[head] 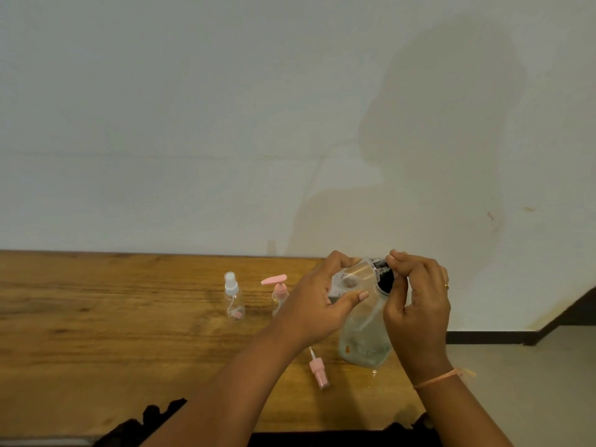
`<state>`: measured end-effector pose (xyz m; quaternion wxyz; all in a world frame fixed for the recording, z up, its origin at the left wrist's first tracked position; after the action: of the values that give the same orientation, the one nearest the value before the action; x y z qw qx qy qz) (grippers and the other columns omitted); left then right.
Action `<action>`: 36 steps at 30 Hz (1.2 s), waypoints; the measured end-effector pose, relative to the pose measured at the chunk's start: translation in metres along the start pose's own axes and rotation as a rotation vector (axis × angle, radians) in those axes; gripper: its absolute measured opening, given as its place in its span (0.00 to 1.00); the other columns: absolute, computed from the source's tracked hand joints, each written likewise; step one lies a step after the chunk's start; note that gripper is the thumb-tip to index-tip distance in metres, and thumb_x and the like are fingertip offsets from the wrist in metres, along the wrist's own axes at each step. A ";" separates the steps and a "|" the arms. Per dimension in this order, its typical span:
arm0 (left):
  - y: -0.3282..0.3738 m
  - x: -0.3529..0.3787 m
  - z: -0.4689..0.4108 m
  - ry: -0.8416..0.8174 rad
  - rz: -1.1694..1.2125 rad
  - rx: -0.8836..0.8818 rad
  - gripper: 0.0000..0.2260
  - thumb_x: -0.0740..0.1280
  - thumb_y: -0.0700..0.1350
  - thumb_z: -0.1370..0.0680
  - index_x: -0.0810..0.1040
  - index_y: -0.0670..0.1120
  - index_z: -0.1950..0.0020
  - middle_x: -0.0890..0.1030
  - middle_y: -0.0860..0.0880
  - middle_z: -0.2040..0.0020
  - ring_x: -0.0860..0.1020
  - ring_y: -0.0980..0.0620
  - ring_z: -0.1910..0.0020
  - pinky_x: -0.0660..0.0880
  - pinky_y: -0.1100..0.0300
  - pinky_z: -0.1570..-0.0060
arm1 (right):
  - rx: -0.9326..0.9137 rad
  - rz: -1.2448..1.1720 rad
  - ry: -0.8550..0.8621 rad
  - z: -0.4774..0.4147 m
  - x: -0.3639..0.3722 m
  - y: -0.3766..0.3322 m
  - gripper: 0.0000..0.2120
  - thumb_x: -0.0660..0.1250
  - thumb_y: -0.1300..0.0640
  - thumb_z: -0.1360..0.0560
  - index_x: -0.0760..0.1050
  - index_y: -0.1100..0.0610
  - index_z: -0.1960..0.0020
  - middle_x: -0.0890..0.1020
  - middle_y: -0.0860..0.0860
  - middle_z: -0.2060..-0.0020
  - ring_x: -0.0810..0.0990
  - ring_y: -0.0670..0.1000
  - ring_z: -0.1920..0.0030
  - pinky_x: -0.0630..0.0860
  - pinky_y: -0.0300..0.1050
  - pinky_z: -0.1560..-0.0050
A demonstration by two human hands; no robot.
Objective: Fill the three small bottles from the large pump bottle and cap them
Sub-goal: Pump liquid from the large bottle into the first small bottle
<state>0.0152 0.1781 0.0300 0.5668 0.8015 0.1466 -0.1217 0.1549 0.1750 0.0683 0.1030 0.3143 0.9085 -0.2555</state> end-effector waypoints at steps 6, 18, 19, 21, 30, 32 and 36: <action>0.005 -0.001 -0.001 -0.004 0.012 0.012 0.11 0.69 0.52 0.26 0.69 0.61 0.48 0.80 0.54 0.47 0.79 0.56 0.50 0.79 0.58 0.54 | 0.023 -0.004 0.040 -0.004 -0.009 -0.007 0.09 0.63 0.72 0.30 0.78 0.65 0.52 0.80 0.56 0.54 0.72 0.46 0.50 0.69 0.37 0.50; 0.000 0.000 -0.002 0.005 0.003 0.006 0.11 0.69 0.49 0.25 0.69 0.57 0.47 0.80 0.54 0.50 0.79 0.59 0.54 0.76 0.66 0.58 | 0.008 -0.032 0.039 -0.002 -0.004 -0.005 0.09 0.59 0.66 0.27 0.78 0.65 0.52 0.80 0.57 0.55 0.72 0.46 0.50 0.72 0.42 0.51; 0.002 -0.001 -0.002 0.008 0.006 0.014 0.11 0.69 0.50 0.25 0.69 0.58 0.47 0.80 0.55 0.50 0.79 0.59 0.53 0.76 0.65 0.57 | 0.016 -0.027 0.044 -0.003 -0.006 -0.005 0.09 0.60 0.66 0.27 0.78 0.65 0.52 0.80 0.57 0.55 0.73 0.47 0.50 0.71 0.39 0.50; 0.005 -0.002 -0.002 0.010 0.005 0.030 0.12 0.68 0.52 0.26 0.68 0.61 0.48 0.79 0.55 0.47 0.79 0.58 0.50 0.78 0.62 0.55 | 0.023 -0.008 0.047 -0.004 -0.009 -0.007 0.08 0.62 0.69 0.28 0.78 0.65 0.52 0.80 0.57 0.55 0.74 0.50 0.51 0.69 0.33 0.49; -0.001 0.001 -0.002 0.002 0.005 -0.002 0.11 0.69 0.50 0.26 0.69 0.59 0.49 0.80 0.54 0.51 0.79 0.58 0.54 0.78 0.59 0.57 | -0.004 -0.002 0.018 -0.001 -0.001 0.000 0.09 0.63 0.71 0.29 0.78 0.65 0.51 0.80 0.58 0.54 0.73 0.47 0.49 0.69 0.34 0.48; 0.000 0.000 -0.002 0.013 0.007 -0.004 0.12 0.69 0.48 0.25 0.68 0.61 0.50 0.80 0.56 0.51 0.79 0.60 0.54 0.76 0.67 0.60 | -0.002 -0.009 0.020 -0.001 -0.001 -0.001 0.09 0.62 0.70 0.28 0.78 0.65 0.51 0.80 0.58 0.54 0.73 0.48 0.49 0.69 0.36 0.49; 0.006 -0.002 0.000 0.022 0.004 0.015 0.13 0.70 0.47 0.25 0.68 0.61 0.50 0.79 0.58 0.48 0.78 0.62 0.51 0.75 0.69 0.58 | 0.016 -0.003 0.041 -0.002 -0.006 -0.004 0.09 0.63 0.71 0.30 0.78 0.65 0.52 0.80 0.58 0.54 0.72 0.46 0.49 0.70 0.35 0.49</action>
<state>0.0151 0.1762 0.0358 0.5594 0.8073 0.1505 -0.1128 0.1570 0.1702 0.0737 0.0813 0.3192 0.9087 -0.2564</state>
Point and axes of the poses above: each hand's wrist, its own z-axis away from the middle knuckle, its own x-axis out of the palm, y = z × x, the point moved 10 cm from there along -z, towards the middle knuckle
